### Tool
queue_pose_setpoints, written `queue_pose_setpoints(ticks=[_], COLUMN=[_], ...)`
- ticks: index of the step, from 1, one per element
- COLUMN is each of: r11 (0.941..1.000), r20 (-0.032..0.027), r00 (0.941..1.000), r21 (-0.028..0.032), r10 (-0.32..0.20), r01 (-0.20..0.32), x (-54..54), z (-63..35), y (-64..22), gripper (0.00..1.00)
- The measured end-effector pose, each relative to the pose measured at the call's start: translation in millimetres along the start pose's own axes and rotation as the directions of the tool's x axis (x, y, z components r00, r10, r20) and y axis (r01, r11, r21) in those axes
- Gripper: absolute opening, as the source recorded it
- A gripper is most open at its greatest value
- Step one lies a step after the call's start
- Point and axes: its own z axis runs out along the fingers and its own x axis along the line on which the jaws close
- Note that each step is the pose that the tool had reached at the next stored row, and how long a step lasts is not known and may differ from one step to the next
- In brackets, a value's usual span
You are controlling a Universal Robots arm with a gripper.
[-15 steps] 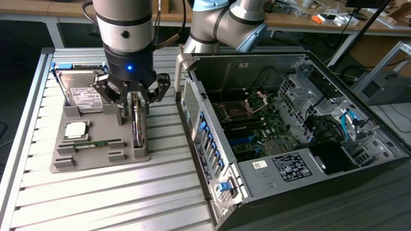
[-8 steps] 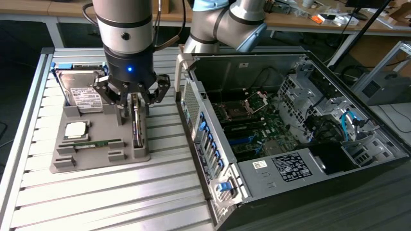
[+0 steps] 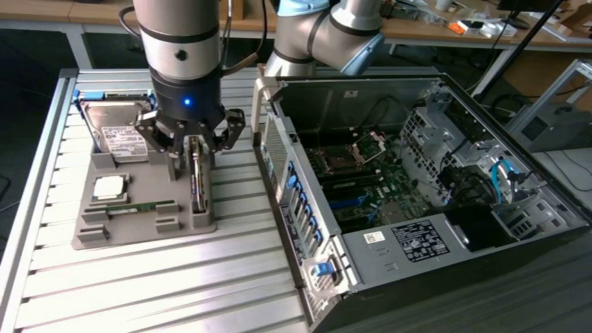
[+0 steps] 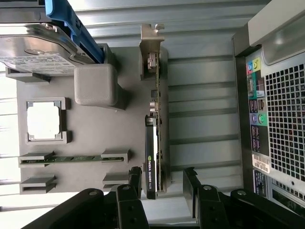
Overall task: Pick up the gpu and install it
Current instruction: 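Pick up the gpu and move the gpu toward the slot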
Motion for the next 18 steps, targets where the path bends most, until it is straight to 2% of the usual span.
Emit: queue_pose_setpoints(ticks=[18], r11=[1.0000], r20=[0.0001], r00=[1.0000], r21=[-0.0001], r10=[0.000], r01=[0.000], x=[0.2], z=[6.4], y=[-0.3], gripper=[0.48])
